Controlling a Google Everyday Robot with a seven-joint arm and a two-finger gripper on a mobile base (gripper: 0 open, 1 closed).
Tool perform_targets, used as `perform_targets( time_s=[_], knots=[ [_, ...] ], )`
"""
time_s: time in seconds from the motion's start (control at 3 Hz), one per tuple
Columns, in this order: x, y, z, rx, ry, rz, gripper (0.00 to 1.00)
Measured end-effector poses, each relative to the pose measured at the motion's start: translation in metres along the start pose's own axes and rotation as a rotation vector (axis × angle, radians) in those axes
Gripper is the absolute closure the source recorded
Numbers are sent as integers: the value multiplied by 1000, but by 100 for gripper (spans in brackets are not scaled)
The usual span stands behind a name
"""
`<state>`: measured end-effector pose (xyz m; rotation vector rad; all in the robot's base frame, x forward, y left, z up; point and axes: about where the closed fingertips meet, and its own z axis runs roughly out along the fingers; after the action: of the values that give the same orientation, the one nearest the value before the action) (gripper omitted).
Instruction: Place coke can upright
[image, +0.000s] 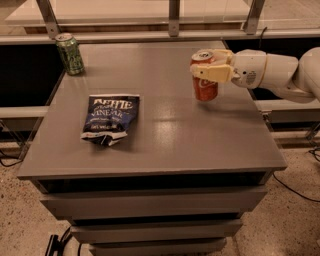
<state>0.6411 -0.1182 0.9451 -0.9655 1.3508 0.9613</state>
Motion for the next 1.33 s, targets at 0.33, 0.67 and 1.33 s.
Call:
perform_targets(
  time_s=[0.33, 0.67, 1.33],
  knots=[
    [12, -2, -10, 15, 8, 21, 15],
    [23, -4, -19, 27, 12, 38, 0],
    [31, -8, -28, 30, 50, 44, 0]
  ],
)
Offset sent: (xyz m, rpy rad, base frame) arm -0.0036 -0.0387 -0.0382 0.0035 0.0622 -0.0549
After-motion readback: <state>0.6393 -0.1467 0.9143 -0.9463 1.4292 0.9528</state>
